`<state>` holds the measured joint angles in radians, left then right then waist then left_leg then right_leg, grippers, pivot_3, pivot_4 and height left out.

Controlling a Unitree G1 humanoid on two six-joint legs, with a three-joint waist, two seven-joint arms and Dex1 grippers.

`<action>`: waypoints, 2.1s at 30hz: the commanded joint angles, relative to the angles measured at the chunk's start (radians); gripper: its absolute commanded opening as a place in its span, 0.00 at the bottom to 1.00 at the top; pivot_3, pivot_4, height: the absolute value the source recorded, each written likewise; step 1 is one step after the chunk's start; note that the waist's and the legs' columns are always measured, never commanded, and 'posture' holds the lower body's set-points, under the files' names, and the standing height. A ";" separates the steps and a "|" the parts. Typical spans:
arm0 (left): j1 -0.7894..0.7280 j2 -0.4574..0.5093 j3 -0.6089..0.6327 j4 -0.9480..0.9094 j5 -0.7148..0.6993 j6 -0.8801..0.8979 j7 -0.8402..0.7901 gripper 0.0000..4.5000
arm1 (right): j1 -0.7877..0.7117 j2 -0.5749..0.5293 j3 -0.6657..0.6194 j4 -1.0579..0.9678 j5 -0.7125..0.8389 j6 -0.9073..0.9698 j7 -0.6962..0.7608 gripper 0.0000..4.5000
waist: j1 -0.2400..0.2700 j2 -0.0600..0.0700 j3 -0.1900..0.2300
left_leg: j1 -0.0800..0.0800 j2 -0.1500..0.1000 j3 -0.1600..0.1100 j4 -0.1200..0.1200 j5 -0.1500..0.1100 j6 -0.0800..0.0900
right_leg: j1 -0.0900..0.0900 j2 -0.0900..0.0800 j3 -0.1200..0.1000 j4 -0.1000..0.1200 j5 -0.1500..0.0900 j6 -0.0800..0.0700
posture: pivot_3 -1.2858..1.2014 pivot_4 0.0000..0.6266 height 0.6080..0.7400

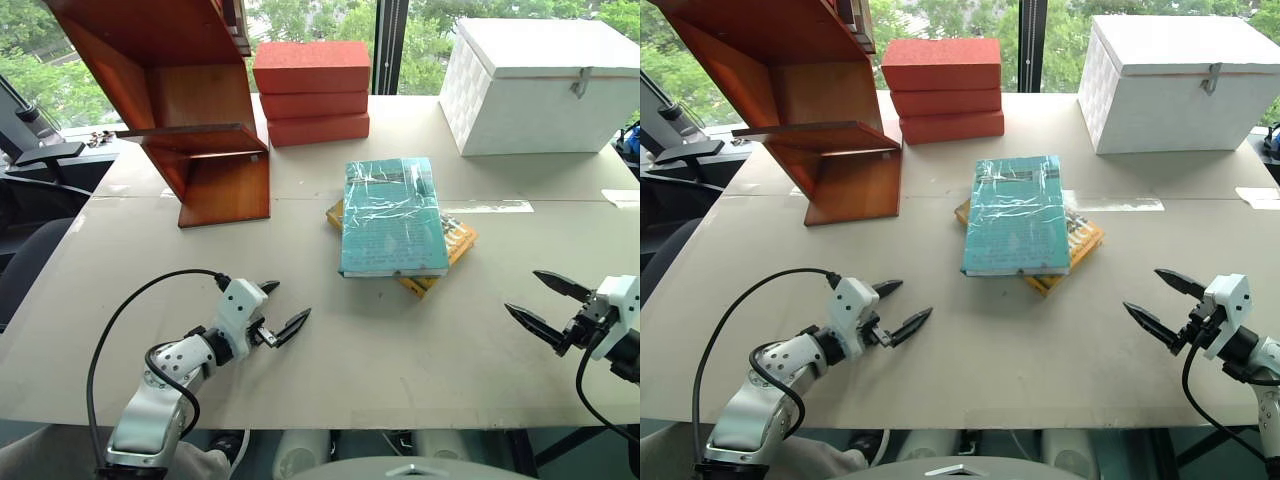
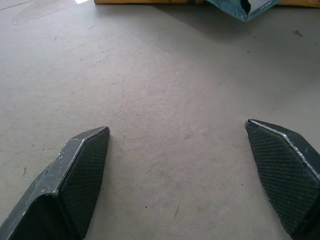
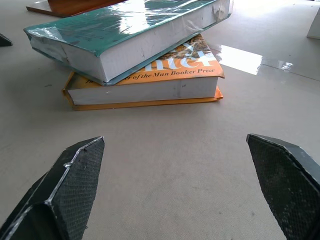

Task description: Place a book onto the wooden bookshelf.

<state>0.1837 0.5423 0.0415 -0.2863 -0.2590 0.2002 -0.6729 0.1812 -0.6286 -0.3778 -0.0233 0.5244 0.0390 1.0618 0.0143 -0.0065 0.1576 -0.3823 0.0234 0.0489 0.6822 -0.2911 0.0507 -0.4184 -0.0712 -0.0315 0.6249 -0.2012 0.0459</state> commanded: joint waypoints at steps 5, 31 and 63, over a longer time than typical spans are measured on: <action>-0.029 0.008 0.028 0.029 -0.027 0.000 -0.022 0.99 | -0.030 -0.013 0.005 -0.014 -0.001 -0.014 0.008 1.00 | 0.000 0.000 0.000 | 0.000 0.000 0.000 0.000 0.000 0.000 | 0.000 0.000 0.000 0.000 0.000 0.000 | 0.52 0.24 1.00; -0.341 -0.045 0.108 0.106 -0.586 0.657 0.004 0.99 | 0.046 -0.108 -0.085 -0.228 0.120 0.106 0.035 1.00 | 0.001 -0.003 0.003 | -0.002 -0.001 -0.002 0.001 0.000 0.000 | 0.000 0.001 -0.002 0.000 0.000 0.000 | 0.52 0.24 1.00; -0.878 -0.252 0.167 0.265 -0.673 1.060 0.048 0.01 | 0.040 -0.158 -0.264 -0.370 0.397 0.321 0.001 1.00 | 0.000 -0.012 0.009 | -0.002 -0.003 -0.005 0.002 0.000 0.000 | 0.002 0.000 -0.001 0.000 0.001 0.000 | 0.52 0.24 1.00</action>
<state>-0.6719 0.2814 0.2269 0.1430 -0.9141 1.3285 -0.6017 0.2440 -0.7689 -0.5993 -0.4037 0.8954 0.3591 1.0700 0.0147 -0.0190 0.1661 -0.3849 0.0199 0.0445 0.6841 -0.2908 0.0504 -0.4167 -0.0713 -0.0319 0.6251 -0.2003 0.0453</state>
